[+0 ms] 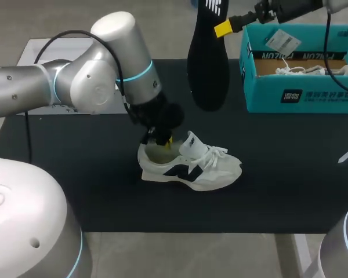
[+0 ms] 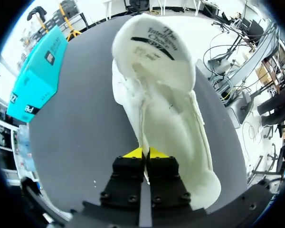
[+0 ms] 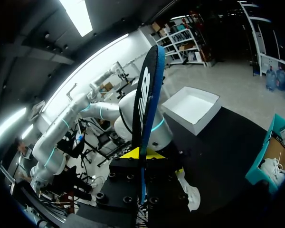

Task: Take the shoe out of the shoebox, open the shoe tongue, remove and reinsert the insole, then place the shoe into the shoebox

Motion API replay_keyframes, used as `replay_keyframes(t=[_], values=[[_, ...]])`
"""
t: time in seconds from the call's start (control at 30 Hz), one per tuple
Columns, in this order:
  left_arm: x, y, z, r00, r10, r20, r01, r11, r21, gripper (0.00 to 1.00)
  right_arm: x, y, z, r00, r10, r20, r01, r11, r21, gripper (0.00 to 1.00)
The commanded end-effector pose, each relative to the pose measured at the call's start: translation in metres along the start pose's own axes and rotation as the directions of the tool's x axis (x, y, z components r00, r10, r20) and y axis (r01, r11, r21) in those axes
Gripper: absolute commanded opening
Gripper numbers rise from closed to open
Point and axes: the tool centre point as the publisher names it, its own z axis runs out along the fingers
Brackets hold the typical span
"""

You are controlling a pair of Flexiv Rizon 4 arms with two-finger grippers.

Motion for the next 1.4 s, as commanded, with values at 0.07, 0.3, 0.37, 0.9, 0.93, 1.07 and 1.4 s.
replay_keyframes(t=[0.07, 0.3, 0.37, 0.9, 0.93, 1.07, 1.4], values=[[-0.009, -0.006, -0.012, 0.991, 0.1, -0.087, -0.1, 0.995, 0.006, 0.0, 0.0, 0.001, 0.001, 1.0, 0.001, 0.002, -0.001, 1.0, 0.003, 0.0], [-0.017, -0.01, -0.03, 0.947, 0.295, -0.125, -0.296, 0.955, 0.013, 0.0, 0.0, 0.001, 0.001, 1.0, 0.001, 0.002, -0.001, 1.0, 0.003, 0.0], [-0.02, -0.01, -0.031, 0.927, 0.351, -0.135, -0.352, 0.936, 0.012, 0.0, 0.0, 0.001, 0.001, 1.0, 0.001, 0.002, -0.001, 1.0, 0.003, 0.0], [-0.033, -0.035, -0.033, 0.831, 0.546, -0.106, -0.541, 0.838, 0.073, 0.0, 0.035, -0.001, -0.035, 0.999, -0.012, 0.031, 0.013, 0.999, -0.033, 0.0], [-0.034, -0.038, -0.035, 0.821, 0.56, -0.107, -0.553, 0.828, 0.09, 0.0, 0.038, 0.0, -0.037, 0.999, -0.011, 0.031, 0.012, 0.999, -0.032, 0.0], [-0.031, -0.054, -0.041, 0.757, 0.646, -0.103, -0.632, 0.763, 0.137, 0.0, 0.047, 0.002, -0.046, 0.999, 0.002, 0.049, -0.001, 1.0, -0.02, 0.0], [-0.021, -0.088, -0.047, 0.608, 0.773, -0.184, -0.75, 0.635, 0.186, 0.0, 0.058, 0.004, -0.054, 0.997, 0.013, 0.08, -0.01, 0.999, -0.032, 0.0]])
